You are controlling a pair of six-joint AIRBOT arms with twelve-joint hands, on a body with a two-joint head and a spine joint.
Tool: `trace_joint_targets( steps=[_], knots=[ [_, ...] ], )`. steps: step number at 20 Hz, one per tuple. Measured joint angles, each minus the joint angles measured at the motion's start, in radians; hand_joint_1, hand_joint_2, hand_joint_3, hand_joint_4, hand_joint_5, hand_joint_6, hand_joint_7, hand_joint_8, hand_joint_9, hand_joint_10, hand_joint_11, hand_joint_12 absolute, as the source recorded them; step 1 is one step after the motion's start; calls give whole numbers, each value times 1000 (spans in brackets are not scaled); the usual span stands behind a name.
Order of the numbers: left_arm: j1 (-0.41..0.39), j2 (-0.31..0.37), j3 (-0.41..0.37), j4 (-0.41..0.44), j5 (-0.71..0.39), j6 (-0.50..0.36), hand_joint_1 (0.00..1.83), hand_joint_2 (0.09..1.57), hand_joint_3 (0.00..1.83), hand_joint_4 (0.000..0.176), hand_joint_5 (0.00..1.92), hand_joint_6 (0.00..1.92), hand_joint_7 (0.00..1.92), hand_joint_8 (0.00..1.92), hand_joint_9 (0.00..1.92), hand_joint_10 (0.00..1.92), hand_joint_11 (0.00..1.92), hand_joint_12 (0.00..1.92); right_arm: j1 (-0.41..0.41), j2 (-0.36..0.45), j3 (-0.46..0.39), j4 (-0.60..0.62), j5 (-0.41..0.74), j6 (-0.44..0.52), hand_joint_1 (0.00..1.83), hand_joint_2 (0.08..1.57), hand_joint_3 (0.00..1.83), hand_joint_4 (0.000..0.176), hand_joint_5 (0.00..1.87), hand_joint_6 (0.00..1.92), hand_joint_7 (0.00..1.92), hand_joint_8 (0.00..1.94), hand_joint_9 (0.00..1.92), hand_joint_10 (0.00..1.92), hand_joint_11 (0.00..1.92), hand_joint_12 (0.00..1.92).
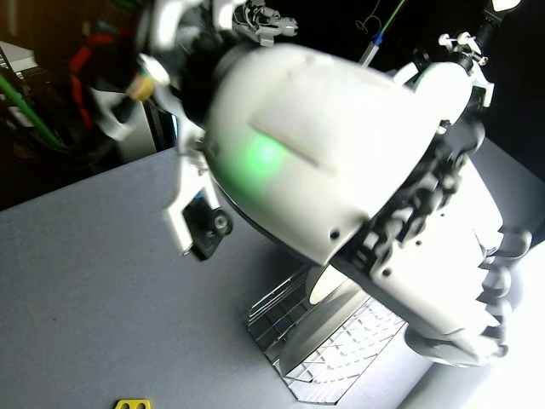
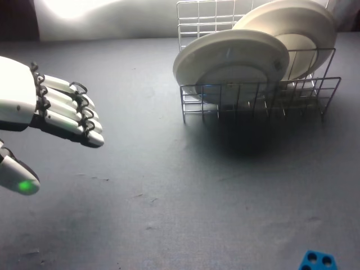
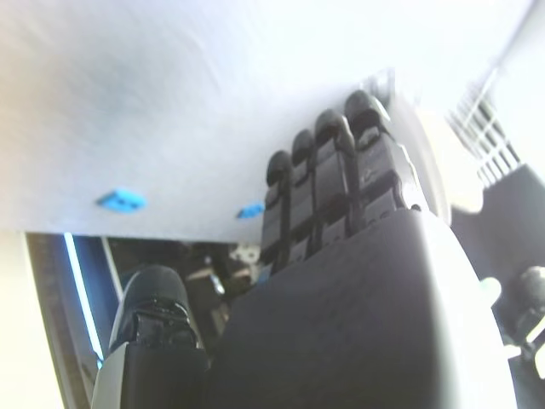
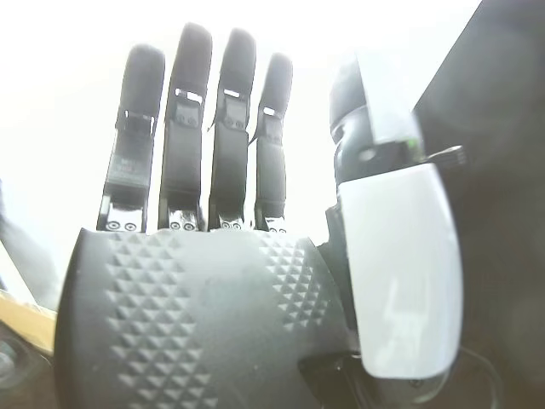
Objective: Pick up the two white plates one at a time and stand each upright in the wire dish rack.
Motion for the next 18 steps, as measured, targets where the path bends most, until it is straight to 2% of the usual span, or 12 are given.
trace_joint_targets(
  steps=[3,7,8,9,11,12,13,14,15,16,17,18],
  knots=[
    [0,13,-27,-3,-31,15,0,1201,4,0,269,10,264,10,219,9,0,424,-13,23,47,-226,-80,130,1076,1038,0,0,657,685,768,477,621,703,319,1379],
    [-32,35,-81,-1,-48,102,0,1232,5,0,427,21,456,21,388,23,0,736,-6,71,120,-523,-275,375,973,1048,1,0,621,940,716,827,658,849,409,1354],
    [-33,42,-98,1,-53,119,14,1253,1,0,566,28,613,14,502,18,14,805,-5,84,139,-633,-344,468,1021,1180,0,0,817,1226,690,982,632,999,383,1454],
    [-33,43,-101,8,-59,119,14,1253,1,0,566,28,613,14,502,18,14,805,-5,91,144,-709,-377,538,1021,1180,0,0,817,1226,690,982,632,999,383,1454],
    [-33,43,-106,39,-68,121,46,1269,4,0,679,67,749,59,639,65,82,832,-18,120,148,-1017,-443,859,1033,1169,0,9,852,1211,673,1227,652,1190,462,1523],
    [-33,43,-105,42,-66,125,50,1275,2,0,738,90,821,96,729,109,168,951,-33,134,148,-1209,-435,1048,950,1065,0,0,600,1432,583,1529,586,1476,482,1698],
    [-33,43,-104,39,-64,125,85,1287,3,0,613,599,722,516,626,631,261,1237,-50,147,148,-1371,-401,1180,857,1066,0,0,519,1683,528,1758,560,1695,523,1824],
    [-33,44,-104,39,-63,125,194,1265,0,0,553,879,647,967,567,1150,358,1468,-60,162,148,-1512,-351,1311,823,1066,0,0,521,1873,518,1904,547,1857,557,1902],
    [-33,44,-104,39,-63,125,204,1269,0,0,445,1204,560,1423,489,1634,353,1795,-60,174,148,-1589,-309,1408,781,1065,0,0,609,1911,608,1934,624,1908,642,1917],
    [-33,44,-104,38,-64,126,225,1280,3,0,406,1631,536,1811,535,1864,424,1896,-60,180,148,-1609,-291,1456,746,1064,0,0,690,1919,750,1940,770,1918,792,1920],
    [-33,44,-104,37,-63,125,227,1282,2,0,393,1863,547,1899,554,1910,441,1916,-61,193,144,-1622,-271,1520,714,1054,0,0,794,1921,853,1941,878,1920,900,1921],
    [-33,44,-104,37,-63,126,236,1295,1,0,860,1919,944,1920,924,1921,966,1921,-72,206,132,-1632,-272,1521,689,1020,0,0,1095,1921,1129,1941,1219,1921,1295,1921]
  ],
)
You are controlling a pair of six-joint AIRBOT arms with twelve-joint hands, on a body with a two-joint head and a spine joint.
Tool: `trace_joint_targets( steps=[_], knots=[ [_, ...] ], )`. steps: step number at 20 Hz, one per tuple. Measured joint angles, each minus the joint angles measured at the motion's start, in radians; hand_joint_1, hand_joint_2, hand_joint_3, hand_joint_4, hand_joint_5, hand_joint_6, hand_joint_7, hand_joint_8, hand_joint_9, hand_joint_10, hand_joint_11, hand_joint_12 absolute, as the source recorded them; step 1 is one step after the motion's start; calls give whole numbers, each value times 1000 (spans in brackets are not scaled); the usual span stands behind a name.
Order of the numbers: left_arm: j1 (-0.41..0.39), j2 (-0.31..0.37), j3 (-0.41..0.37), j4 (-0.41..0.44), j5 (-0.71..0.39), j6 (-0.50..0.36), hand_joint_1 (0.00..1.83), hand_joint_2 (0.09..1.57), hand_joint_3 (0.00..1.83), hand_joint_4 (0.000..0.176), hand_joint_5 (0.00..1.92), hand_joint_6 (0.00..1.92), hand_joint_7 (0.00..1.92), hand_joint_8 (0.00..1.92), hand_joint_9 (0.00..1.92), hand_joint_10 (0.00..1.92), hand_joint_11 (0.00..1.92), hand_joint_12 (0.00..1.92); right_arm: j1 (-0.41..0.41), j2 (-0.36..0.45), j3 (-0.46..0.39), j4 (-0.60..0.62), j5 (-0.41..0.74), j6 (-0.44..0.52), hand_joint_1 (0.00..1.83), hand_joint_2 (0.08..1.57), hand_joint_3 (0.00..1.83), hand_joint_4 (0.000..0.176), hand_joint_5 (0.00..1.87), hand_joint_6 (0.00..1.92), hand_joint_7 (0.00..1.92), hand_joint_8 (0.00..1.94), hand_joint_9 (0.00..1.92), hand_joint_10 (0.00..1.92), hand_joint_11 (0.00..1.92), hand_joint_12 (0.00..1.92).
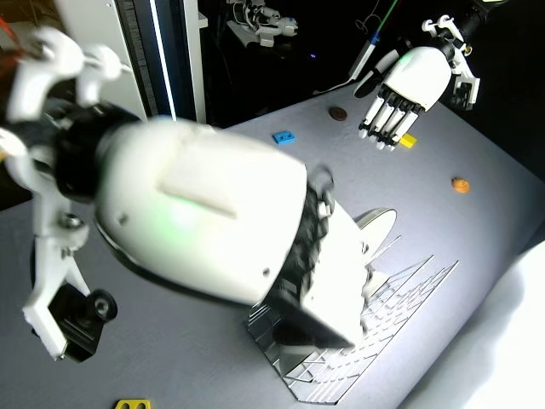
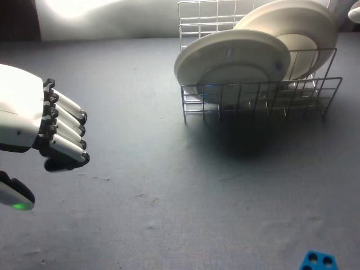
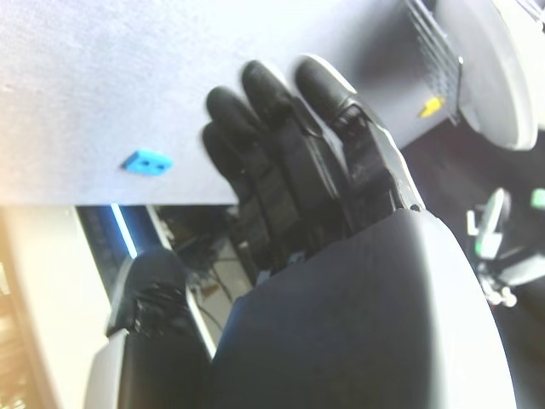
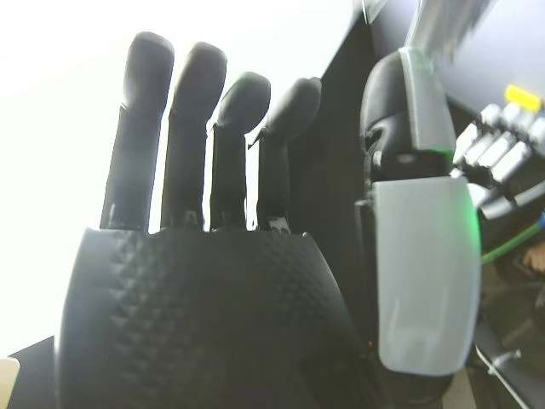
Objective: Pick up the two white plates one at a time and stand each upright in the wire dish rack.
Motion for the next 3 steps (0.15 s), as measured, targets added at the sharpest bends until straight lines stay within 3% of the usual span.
trace_joint_targets(
  steps=[1,2,3],
  knots=[
    [0,0,0,0,0,0,236,1295,1,0,860,1919,944,1920,924,1921,966,1921,-3,7,-8,-9,-7,0,689,1020,0,0,1095,1921,1129,1941,1219,1921,1295,1921],
    [0,0,0,0,0,0,310,1267,0,0,1262,1921,1397,1921,1424,1921,1463,1921,-15,24,-31,-32,-28,-3,657,1115,20,0,1345,1921,1403,1941,1522,1921,1612,1921],
    [2,0,0,0,0,0,310,1267,0,0,1262,1921,1397,1921,1424,1921,1463,1921,-19,36,-49,-38,-45,-7,657,1115,20,0,1345,1921,1403,1941,1522,1921,1612,1921]
  ],
)
